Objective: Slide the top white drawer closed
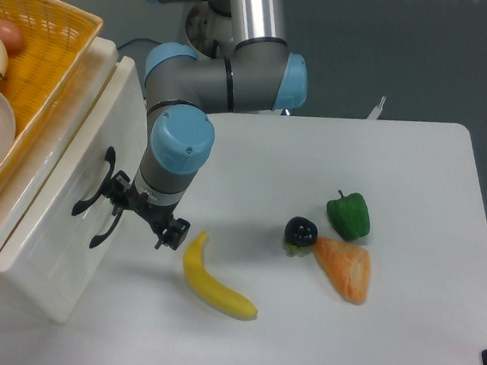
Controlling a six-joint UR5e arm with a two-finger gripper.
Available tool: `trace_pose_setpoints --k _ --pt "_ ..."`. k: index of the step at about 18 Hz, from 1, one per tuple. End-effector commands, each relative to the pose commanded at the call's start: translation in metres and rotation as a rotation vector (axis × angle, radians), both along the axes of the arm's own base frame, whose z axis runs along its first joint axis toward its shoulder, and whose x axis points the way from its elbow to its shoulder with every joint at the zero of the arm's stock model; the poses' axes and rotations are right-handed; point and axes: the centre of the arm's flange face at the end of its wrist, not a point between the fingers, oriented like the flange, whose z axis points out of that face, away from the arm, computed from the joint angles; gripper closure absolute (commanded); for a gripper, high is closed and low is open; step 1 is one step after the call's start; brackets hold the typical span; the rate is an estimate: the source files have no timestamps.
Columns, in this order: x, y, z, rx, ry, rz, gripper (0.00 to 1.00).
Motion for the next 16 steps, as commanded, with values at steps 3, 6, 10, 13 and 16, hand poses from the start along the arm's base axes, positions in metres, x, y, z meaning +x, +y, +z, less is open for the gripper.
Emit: trace_pose_setpoints --k 3,6,10,13,16 --pt "0.001 0.000 0.000 0.000 0.000 -0.002 0.00" --pt "0.001 0.000 0.000 0.001 -0.001 -0.002 0.00" --pt "0.001 0.001 0.000 0.004 -0.005 -0.003 0.00" --pt "-0.006 0.000 0.005 0.012 0.006 0.005 0.00" --pt "-0.037 -0.006 0.020 0.042 0.031 0.040 0.00"
